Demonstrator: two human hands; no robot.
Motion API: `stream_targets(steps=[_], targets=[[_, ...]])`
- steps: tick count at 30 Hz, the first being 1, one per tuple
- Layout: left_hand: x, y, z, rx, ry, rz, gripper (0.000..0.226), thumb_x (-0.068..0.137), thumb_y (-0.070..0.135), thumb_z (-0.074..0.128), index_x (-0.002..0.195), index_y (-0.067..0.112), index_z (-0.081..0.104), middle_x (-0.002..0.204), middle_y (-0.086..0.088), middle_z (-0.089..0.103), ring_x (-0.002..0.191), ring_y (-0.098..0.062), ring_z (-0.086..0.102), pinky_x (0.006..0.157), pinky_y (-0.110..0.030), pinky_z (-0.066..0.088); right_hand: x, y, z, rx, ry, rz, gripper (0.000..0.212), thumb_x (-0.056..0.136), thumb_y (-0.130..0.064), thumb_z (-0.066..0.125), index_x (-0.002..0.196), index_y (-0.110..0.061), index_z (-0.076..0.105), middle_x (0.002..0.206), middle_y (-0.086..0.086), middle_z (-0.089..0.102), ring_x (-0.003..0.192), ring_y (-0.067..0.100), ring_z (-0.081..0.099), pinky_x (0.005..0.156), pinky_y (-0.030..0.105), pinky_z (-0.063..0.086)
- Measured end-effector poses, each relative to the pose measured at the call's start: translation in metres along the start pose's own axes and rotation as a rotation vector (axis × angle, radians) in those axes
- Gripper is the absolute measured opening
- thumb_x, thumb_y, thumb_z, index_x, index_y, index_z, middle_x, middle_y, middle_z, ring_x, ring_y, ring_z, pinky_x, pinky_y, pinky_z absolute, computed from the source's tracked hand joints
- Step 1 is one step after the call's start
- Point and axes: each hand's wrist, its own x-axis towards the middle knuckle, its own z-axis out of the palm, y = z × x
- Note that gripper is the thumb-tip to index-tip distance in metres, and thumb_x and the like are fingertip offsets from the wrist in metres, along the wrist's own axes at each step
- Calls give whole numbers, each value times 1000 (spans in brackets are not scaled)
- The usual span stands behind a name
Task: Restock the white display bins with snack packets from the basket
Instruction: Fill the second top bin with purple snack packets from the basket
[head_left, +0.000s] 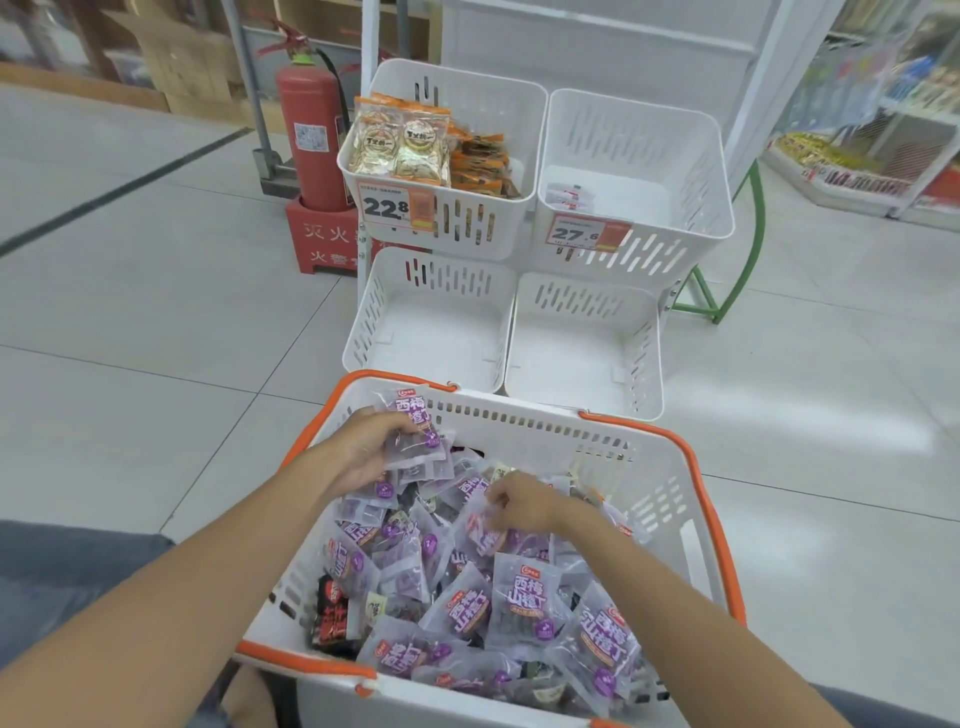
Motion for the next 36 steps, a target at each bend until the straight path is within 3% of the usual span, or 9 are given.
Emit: stream_targets(steps=[6, 9, 11, 15, 18, 22, 26, 31, 36], targets=[[-2, 9, 17, 37, -13, 87, 42, 99, 12, 52, 138, 1, 43, 126, -23, 63, 107, -33, 67, 90, -42, 57, -17, -31, -73, 817, 318, -150, 14, 94, -12, 60, 89, 0, 65, 91, 9, 70, 78, 16, 66, 71, 23, 54], [-15, 14, 49, 102, -231, 69, 56, 97, 54, 45, 136, 14, 55, 127, -21, 63, 116, -34, 63, 104, -51, 45, -21, -53, -75, 869, 436, -195, 19, 93, -17, 63, 93, 2, 66, 83, 4, 65, 72, 10, 60, 66, 18, 48], [-17, 16, 70, 155, -259, 106, 69, 88, 58, 59, 141, 16, 46, 119, -19, 68, 112, -31, 66, 104, -51, 45, -18, -59, -73, 876, 479, -230, 12, 95, -19, 62, 96, -8, 62, 85, 1, 64, 65, 4, 58, 63, 16, 44], [-14, 36, 102, 247, -219, 246, 45, 98, 39, 54, 138, 21, 41, 105, -8, 75, 98, -21, 72, 94, -40, 54, -19, -57, -108, 1085, 284, -205, 57, 90, -28, 63, 139, -15, 39, 124, 17, 64, 92, 23, 67, 88, 36, 53], [-3, 74, 126, 389, -222, 399, 36, 103, 41, 39, 124, 16, 54, 96, -4, 76, 88, -12, 73, 78, -25, 57, -26, -54, -154, 998, 159, -296, 48, 93, -30, 59, 133, -3, 53, 126, 20, 62, 110, 31, 63, 104, 42, 47], [25, 139, 166, 521, -251, 557, 47, 102, 47, 34, 125, 12, 55, 101, -9, 74, 82, -16, 73, 66, -26, 58, -27, -52, -225, 931, 217, -365, 40, 94, -23, 58, 129, -5, 56, 120, 14, 67, 110, 27, 64, 100, 37, 50], [76, 208, 203, 664, -250, 655, 77, 83, 76, 47, 127, 13, 52, 112, -9, 70, 98, -25, 70, 88, -41, 56, -14, -46, -312, 639, 537, -309, 22, 92, -25, 62, 103, -7, 70, 95, 9, 72, 87, 17, 64, 84, 35, 49], [155, 261, 208, 996, 105, 800, 74, 87, 53, 64, 142, 12, 38, 137, -10, 41, 111, -18, 49, 98, -31, 42, 41, -16, -400, 702, 908, -346, 27, 88, -7, 68, 113, -6, 59, 96, 8, 68, 82, 20, 63, 69, 32, 53], [210, 262, 197, 1073, 46, 801, 105, 61, 79, 69, 143, 22, 36, 134, -10, 52, 118, -26, 55, 101, -47, 47, 124, 14, -417, 540, 822, -348, 46, 83, 5, 69, 124, -6, 52, 102, 10, 59, 85, 14, 57, 67, 18, 49]])
